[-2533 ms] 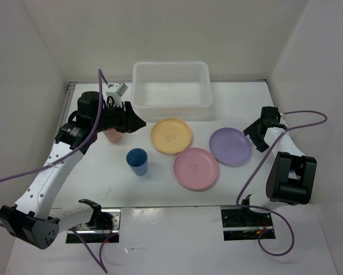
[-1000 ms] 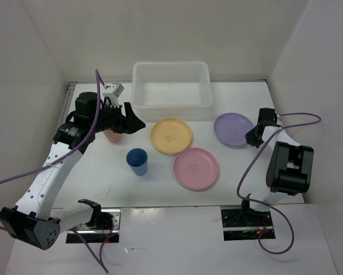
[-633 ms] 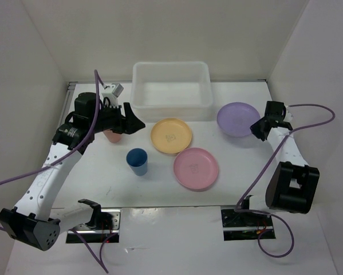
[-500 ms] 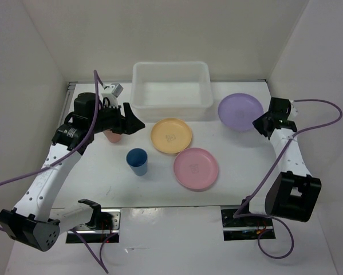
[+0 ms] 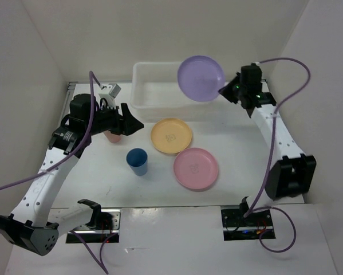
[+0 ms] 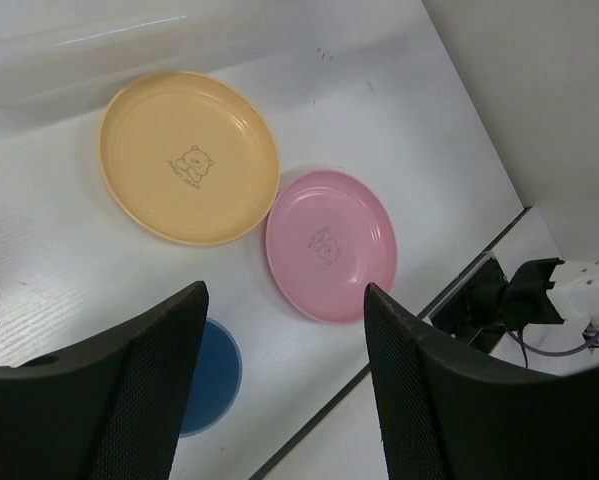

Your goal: Place the mixed dishes into the plastic bin

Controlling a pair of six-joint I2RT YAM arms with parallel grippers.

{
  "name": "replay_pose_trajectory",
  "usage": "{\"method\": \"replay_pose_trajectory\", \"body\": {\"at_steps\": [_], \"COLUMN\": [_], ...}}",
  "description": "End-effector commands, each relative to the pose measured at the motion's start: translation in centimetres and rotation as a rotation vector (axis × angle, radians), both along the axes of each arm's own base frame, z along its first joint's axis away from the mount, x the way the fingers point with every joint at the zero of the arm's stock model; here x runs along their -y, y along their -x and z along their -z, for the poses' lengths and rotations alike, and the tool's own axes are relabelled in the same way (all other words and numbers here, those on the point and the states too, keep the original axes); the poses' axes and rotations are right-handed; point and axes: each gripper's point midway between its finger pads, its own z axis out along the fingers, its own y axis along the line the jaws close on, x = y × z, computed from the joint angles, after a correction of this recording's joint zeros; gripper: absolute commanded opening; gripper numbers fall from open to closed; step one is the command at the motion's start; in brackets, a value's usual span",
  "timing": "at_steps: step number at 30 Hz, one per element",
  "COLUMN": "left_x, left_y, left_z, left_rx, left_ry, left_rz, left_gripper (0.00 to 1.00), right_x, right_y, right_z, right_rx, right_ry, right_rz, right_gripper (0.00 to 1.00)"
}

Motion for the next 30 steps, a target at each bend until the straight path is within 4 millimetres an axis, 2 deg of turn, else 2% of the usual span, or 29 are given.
{"method": "replay_pose_trajectory", "body": {"at_steps": [1,2,3,4,5,6,7,8,9,10,11,12,13,14,17,18,19,20,21,22,23,24,25,26,28,29,30], "left_x": [0.0,0.1,0.0,-0.2,-0.1,-0.1,-0.1,0.1,0.1,0.1,0.2,0.3,0.3,0.3,0.6,0.6,0.6,0.5,0.5,0.4,0.4,0.4,0.4,0.4,0.2,0.2,0.2], "left_y": [0.3,0.1,0.2,0.0,0.1,0.0,0.0,0.0,0.0,0.0,-0.2,-0.1,-0.3,-0.4,-0.7,-0.7,-0.7,-0.6,-0.6,-0.7,-0.7,-0.7,-0.7,-0.7,-0.9,-0.9,-0.9], "left_z": [-2.5,-2.6,-2.9,-2.9,-2.9,-3.2,-2.7,-3.0,-2.6,-2.6,-2.3,-2.3,-1.7,-1.8,-1.3,-1.8,-1.8,-1.6,-1.6,-1.6,-1.6,-1.6,-1.6,-1.6,-1.6,-1.6,-1.6], "left_rx": [0.065,0.066,0.068,0.068,0.067,0.079,0.069,0.078,0.063,0.063,0.053,0.052,0.034,0.043,0.024,0.034,0.034,0.025,0.025,0.026,0.026,0.026,0.026,0.026,0.026,0.026,0.026], "left_ry": [0.009,0.01,0.01,0.01,0.013,0.017,0.014,0.02,0.024,0.024,0.021,0.025,0.02,0.022,0.022,0.024,0.024,0.022,0.022,0.018,0.018,0.018,0.018,0.018,0.018,0.018,0.018], "left_rz": [0.021,0.021,0.021,0.012,0.021,0.021,0.021,0.029,0.026,0.026,0.026,0.034,0.034,0.034,0.042,0.043,0.043,0.042,0.042,0.034,0.034,0.034,0.034,0.034,0.025,0.025,0.025], "left_gripper": [0.71,0.71,0.71,0.71,0.71,0.71,0.71,0.71,0.71,0.71,0.71,0.71,0.71,0.71,0.71,0.72,0.72,0.72,0.72,0.72,0.72,0.72,0.72,0.73,0.74,0.74,0.74], "right_x": [-6.6,-7.7,-8.7,-10.2,-11.0,-11.7,-13.0,-13.3,-14.2,-14.5,-15.4,-15.9,-16.2,-16.7,-17.6,-17.5,-18.1,-18.0,-17.8,-17.8,-18.2,-17.8,-17.9,-18.3,-18.9,-18.4,-18.6], "right_y": [-4.3,-5.2,-6.4,-6.7,-7.8,-8.5,-9.4,-10.4,-10.7,-11.7,-12.3,-12.5,-13.5,-14.0,-15.6,-15.7,-16.6,-16.3,-16.6,-17.5,-17.9,-17.1,-18.1,-17.7,-17.7,-17.8,-17.6], "right_z": [-1.8,-2.5,-0.4,0.1,-0.9,-0.4,2.5,1.7,2.5,4.8,4.1,4.9,7.1,6.6,8.4,9.4,9.7,11.0,11.4,9.0,12.2,13.7,8.4,12.1,15.1,16.8,17.0], "right_rx": [0.079,0.102,0.062,0.054,0.081,0.075,0.02,0.045,0.029,-0.005,0.012,-0.003,-0.032,-0.022,-0.04,-0.073,-0.069,-0.113,-0.126,-0.07,-0.121,-0.183,-0.054,-0.122,-0.183,-0.206,-0.201], "right_ry": [-0.094,-0.102,-0.093,-0.093,-0.093,-0.093,-0.088,-0.092,-0.09,-0.084,-0.079,-0.071,-0.065,-0.074,-0.065,-0.053,-0.046,-0.008,0.005,0.009,0.035,0.067,0.039,0.042,0.022,0.044,0.066], "right_rz": [-0.135,-0.16,-0.166,-0.193,-0.197,-0.206,-0.227,-0.228,-0.241,-0.24,-0.257,-0.257,-0.256,-0.268,-0.267,-0.257,-0.253,-0.236,-0.222,-0.215,-0.206,-0.206,-0.197,-0.219,-0.231,-0.208,-0.204], "right_gripper": [0.0,0.0,0.0,0.0,0.0,0.0,0.0,0.0,0.0,0.0,0.0,0.0,0.0,0.0,0.0,0.0,0.0,0.0,0.0,0.0,0.0,0.0,0.0,0.0,0.0,0.0,0.0]}}
